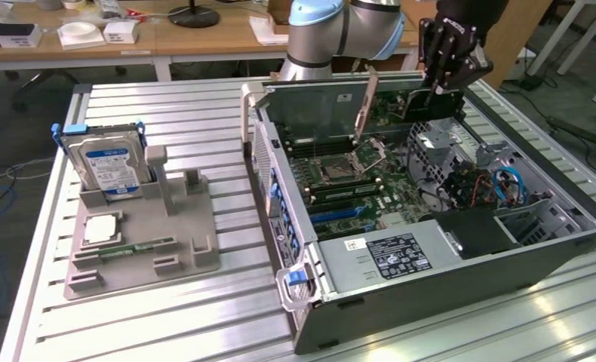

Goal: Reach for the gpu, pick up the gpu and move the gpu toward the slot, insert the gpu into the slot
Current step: 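Insert the gpu into the slot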

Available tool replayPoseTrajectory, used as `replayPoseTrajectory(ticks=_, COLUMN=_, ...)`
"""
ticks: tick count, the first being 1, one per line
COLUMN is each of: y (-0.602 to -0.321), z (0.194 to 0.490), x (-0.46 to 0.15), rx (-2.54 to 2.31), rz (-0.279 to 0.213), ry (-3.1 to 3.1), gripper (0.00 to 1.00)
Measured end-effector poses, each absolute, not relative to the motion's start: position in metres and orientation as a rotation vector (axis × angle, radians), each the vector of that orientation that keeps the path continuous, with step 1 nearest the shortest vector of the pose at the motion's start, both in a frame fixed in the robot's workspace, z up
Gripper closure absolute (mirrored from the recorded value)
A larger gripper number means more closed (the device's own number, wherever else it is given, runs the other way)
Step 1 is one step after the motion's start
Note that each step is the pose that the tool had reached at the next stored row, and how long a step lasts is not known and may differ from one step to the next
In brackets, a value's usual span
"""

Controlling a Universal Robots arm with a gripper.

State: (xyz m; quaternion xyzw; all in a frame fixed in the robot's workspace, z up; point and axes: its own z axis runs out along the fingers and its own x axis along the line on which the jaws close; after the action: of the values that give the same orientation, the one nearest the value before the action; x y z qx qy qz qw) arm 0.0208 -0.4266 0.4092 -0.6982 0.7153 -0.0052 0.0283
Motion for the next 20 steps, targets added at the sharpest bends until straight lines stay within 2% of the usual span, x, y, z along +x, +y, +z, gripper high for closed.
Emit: replayPoseTrajectory(ticks=20, y=-0.427, z=0.391, x=0.020, rx=-2.176, rz=-0.005, ry=2.201, gripper=0.75)
